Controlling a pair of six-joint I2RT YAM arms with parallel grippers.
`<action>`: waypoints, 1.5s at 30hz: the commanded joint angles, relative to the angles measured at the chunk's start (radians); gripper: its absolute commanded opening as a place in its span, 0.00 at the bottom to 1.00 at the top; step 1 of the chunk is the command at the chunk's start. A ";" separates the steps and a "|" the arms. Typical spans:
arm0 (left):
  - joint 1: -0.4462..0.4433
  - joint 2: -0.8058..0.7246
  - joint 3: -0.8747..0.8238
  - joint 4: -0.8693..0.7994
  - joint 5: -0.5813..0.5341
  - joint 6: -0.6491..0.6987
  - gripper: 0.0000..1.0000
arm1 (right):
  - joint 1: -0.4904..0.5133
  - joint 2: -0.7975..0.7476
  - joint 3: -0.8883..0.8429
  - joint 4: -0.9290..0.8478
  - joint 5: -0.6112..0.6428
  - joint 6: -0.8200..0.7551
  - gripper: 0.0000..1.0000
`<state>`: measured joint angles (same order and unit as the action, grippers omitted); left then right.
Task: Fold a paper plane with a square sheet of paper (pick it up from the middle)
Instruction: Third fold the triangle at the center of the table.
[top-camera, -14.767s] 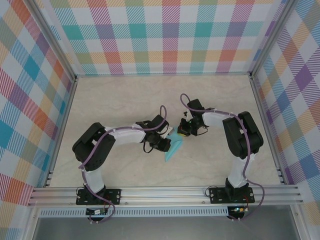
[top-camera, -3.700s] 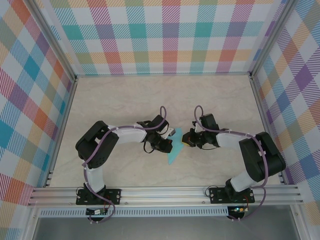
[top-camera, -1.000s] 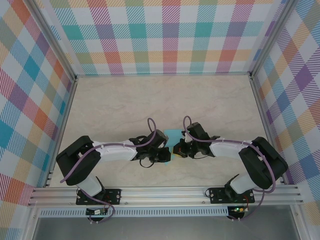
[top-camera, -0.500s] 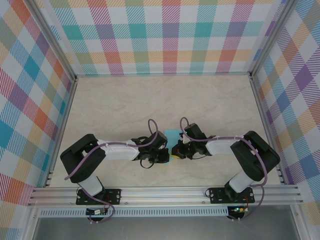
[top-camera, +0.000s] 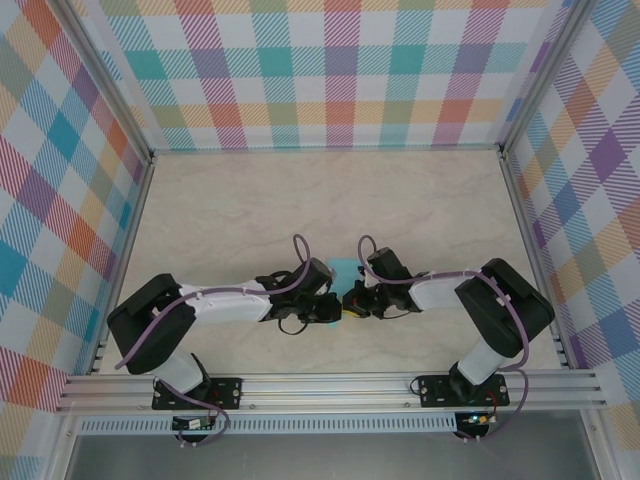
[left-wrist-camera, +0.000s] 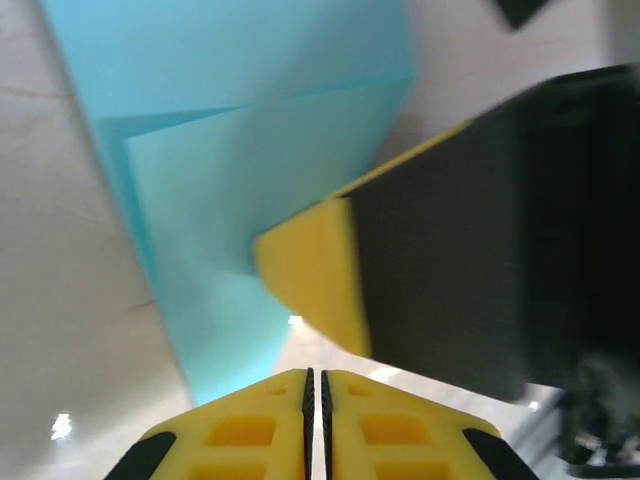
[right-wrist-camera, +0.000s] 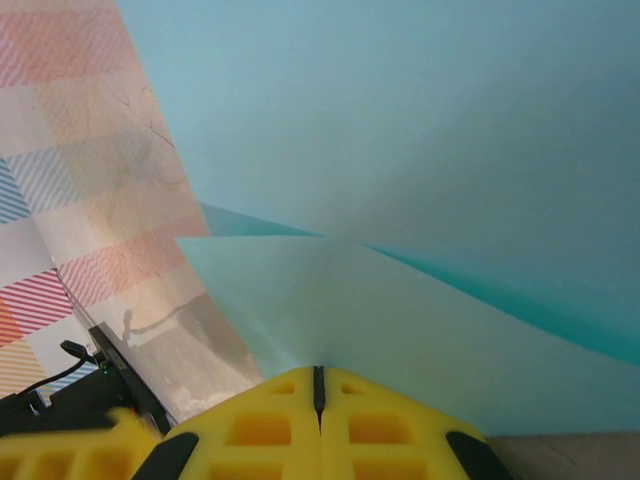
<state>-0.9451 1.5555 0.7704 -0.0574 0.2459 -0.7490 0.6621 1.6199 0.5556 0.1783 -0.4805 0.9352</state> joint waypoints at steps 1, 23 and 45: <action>-0.008 -0.018 -0.012 0.053 0.030 -0.024 0.12 | 0.006 0.040 -0.041 -0.061 0.090 0.009 0.01; -0.008 -0.020 -0.126 0.136 -0.020 -0.105 0.00 | 0.005 0.034 -0.023 -0.085 0.104 0.006 0.02; -0.009 0.076 -0.091 0.255 0.020 -0.165 0.00 | 0.006 0.046 -0.011 -0.097 0.100 0.001 0.02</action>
<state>-0.9451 1.6073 0.6556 0.1719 0.2501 -0.9012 0.6613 1.6199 0.5571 0.1787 -0.4789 0.9314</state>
